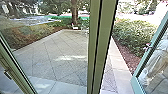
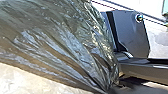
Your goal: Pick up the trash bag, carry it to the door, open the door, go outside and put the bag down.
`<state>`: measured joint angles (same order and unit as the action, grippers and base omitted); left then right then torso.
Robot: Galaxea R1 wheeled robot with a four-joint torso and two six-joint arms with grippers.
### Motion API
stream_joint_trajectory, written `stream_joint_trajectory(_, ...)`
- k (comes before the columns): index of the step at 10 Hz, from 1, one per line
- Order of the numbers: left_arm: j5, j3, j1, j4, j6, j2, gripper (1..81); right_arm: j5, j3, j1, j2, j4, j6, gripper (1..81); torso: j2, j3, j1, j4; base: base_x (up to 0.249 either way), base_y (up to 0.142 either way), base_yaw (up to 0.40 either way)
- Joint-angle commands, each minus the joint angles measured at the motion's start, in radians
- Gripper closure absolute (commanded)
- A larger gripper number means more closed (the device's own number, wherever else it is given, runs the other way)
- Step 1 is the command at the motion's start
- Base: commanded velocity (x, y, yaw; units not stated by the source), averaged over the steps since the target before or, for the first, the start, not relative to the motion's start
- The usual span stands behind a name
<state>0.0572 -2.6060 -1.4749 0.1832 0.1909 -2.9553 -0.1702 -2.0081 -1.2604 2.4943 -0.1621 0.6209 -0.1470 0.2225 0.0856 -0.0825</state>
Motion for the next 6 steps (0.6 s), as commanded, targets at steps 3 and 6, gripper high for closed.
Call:
stream_joint_trajectory(3,-0.043,0.003,0.024,-0.004,0.012,0.001,81.1,0.169,-0.222,-0.078,0.142,-0.068,-0.007,1.0,0.0,0.0,0.0,0.0,0.0,0.0,0.0)
stream_joint_trajectory(6,-0.037,0.001,0.026,-0.002,0.012,-0.001,81.1,0.233,-0.34,-0.139,0.221,-0.088,-0.007,1.0,0.0,0.0,0.0,0.0,0.0,0.0,0.0)
